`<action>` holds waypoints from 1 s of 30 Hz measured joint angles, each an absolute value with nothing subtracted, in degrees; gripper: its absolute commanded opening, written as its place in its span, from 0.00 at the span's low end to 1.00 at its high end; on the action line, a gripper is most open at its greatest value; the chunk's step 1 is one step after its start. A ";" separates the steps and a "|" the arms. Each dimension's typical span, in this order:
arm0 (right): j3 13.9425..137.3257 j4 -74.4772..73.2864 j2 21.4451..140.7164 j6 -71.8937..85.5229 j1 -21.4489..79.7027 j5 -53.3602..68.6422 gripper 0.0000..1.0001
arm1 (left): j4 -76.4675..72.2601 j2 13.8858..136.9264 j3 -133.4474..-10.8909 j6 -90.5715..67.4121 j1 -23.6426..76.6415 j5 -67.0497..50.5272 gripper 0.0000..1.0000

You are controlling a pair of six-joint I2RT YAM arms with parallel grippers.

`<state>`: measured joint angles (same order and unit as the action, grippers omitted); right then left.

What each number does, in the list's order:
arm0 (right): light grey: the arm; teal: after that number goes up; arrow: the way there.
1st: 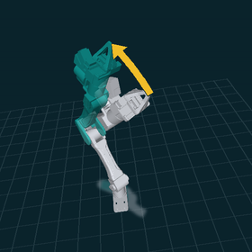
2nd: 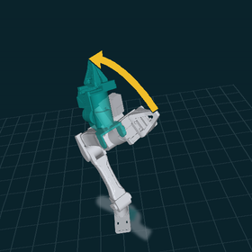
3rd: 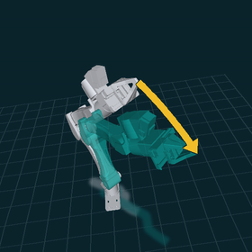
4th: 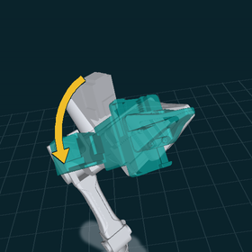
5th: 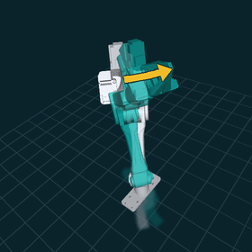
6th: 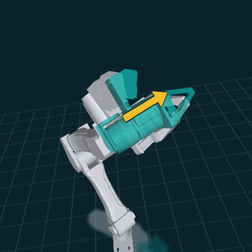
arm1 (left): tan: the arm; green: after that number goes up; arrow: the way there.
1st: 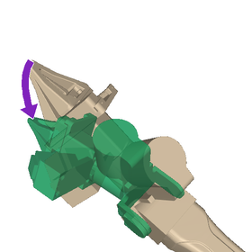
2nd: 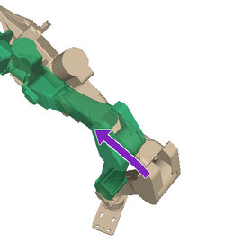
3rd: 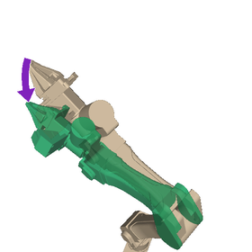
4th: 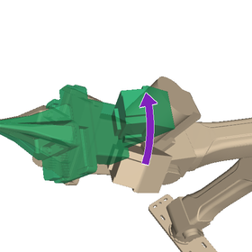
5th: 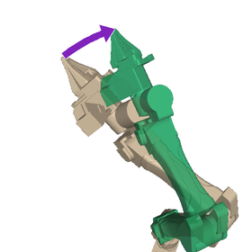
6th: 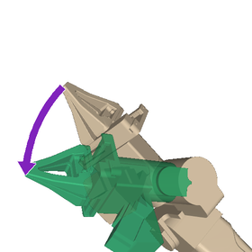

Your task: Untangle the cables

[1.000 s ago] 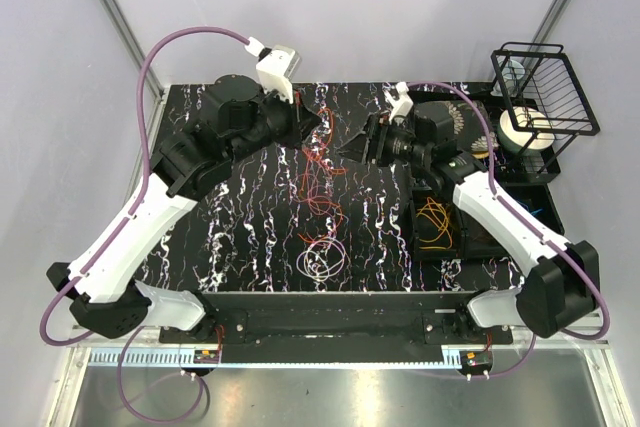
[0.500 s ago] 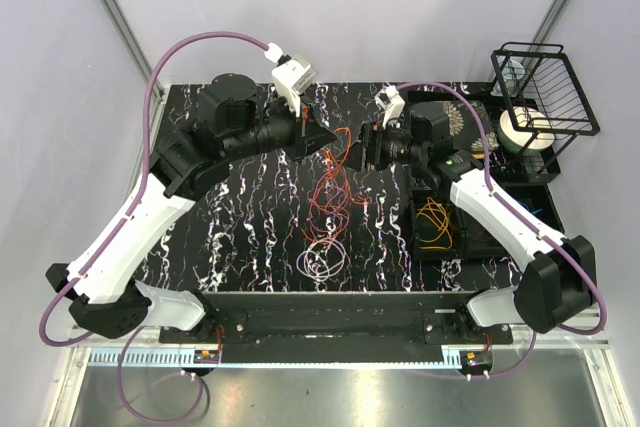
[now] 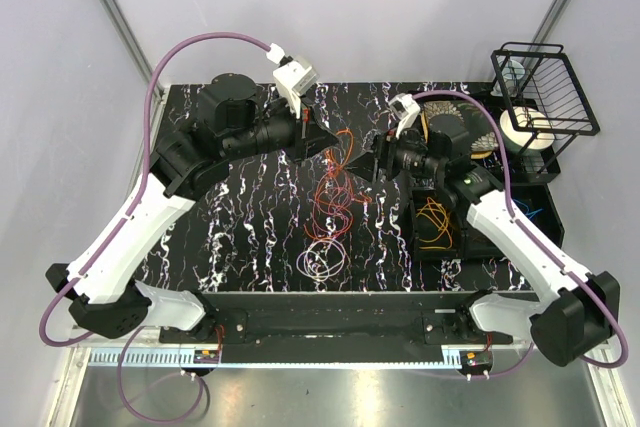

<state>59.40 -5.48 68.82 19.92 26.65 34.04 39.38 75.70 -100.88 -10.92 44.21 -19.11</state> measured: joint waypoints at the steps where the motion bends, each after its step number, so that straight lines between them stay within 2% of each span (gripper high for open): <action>1: 59.33 -5.30 68.49 19.86 26.68 33.80 0.75 | 39.38 75.70 -100.88 -10.92 44.18 -19.27 0.00; 25: 58.81 -5.39 71.70 16.36 28.82 35.42 0.66 | 39.29 76.31 -101.27 -10.96 44.18 -21.10 0.00; 29: 58.83 -5.41 73.03 16.10 29.26 35.03 0.62 | 39.27 76.49 -101.27 -10.96 44.18 -21.26 0.00; 30: 58.83 -5.43 73.36 16.05 29.39 34.89 0.58 | 39.27 76.58 -101.27 -10.96 44.18 -21.26 0.00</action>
<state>58.83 -5.43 73.36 16.05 29.39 34.89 39.27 76.58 -101.27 -10.96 44.18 -21.26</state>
